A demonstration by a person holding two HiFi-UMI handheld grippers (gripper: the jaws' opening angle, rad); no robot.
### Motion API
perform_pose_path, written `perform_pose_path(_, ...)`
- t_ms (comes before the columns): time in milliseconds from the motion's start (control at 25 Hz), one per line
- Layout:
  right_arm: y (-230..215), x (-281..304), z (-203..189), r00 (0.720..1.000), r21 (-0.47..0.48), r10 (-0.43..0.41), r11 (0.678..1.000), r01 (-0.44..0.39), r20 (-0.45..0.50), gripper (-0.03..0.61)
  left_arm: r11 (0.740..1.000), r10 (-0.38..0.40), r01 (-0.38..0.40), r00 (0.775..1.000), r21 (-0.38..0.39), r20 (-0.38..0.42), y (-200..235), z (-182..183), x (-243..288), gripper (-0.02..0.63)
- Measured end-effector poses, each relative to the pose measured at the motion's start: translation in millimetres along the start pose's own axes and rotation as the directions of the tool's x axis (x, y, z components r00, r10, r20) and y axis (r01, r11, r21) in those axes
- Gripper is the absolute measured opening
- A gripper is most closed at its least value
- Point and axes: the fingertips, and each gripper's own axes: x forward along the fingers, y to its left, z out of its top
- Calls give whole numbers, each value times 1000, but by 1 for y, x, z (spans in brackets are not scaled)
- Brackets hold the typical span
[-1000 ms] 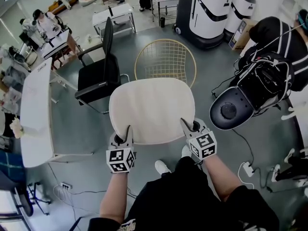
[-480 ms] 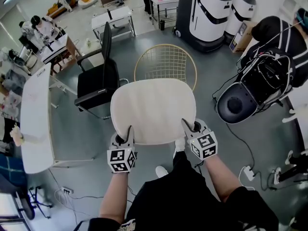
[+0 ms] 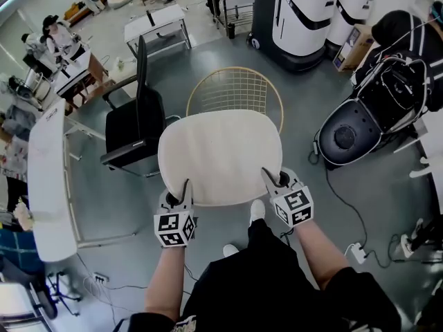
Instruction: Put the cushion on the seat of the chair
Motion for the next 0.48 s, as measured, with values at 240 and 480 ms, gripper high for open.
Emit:
perform_pose_path(240,-67,40,13,1000,13,14,1000,-14,-21,57,1000,8,-8,1000,-22,-25,-9,22,75,100)
perform_pose_path(480,-116,67,8,999,22,21,1000,-20,-36,57,1000,2,-3,999,-25,-37,-19,27,130,101)
